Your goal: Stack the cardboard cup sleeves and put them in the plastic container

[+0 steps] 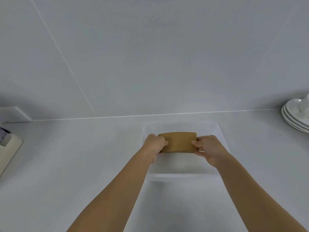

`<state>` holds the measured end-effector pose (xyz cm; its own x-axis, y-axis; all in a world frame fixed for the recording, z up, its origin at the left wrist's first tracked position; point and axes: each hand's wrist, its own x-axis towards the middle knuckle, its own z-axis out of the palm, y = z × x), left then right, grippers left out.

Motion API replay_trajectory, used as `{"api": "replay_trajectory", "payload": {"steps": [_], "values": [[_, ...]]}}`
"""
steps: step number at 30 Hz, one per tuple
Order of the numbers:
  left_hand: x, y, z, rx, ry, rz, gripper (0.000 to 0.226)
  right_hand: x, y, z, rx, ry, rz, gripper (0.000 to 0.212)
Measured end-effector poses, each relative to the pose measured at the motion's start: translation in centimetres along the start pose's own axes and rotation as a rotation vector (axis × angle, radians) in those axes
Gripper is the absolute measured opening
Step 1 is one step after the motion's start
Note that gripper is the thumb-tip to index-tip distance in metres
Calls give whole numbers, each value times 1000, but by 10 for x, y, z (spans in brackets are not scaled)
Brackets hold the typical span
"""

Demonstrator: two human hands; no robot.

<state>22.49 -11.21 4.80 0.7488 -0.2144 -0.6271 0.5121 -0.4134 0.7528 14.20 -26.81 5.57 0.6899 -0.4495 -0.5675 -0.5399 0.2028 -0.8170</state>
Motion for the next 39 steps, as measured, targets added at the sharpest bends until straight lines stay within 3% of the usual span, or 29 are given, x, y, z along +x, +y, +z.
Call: {"api": "replay_trajectory", "payload": {"steps": [4, 9, 18, 23, 26, 34, 39], "values": [[9, -3, 0, 18, 76, 10, 46, 7, -5, 14, -53, 52, 0, 32], [15, -3, 7, 140, 158, 66, 20, 16, -4, 19, -95, 114, 4, 37], [14, -7, 12, 229, 216, 93, 36, 13, -1, 25, -158, 140, -12, 41], [13, -3, 11, 128, 196, 50, 8, 10, -1, 27, -174, 112, -13, 42], [16, -5, 10, 83, 182, 44, 7, 14, 0, 26, -186, 96, -19, 44], [13, -3, 8, 9, 131, 38, 20, 17, 2, 23, -230, 64, -22, 41], [2, 4, 6, 12, 87, 43, 47, 11, 2, 22, -292, 57, -58, 58]]}}
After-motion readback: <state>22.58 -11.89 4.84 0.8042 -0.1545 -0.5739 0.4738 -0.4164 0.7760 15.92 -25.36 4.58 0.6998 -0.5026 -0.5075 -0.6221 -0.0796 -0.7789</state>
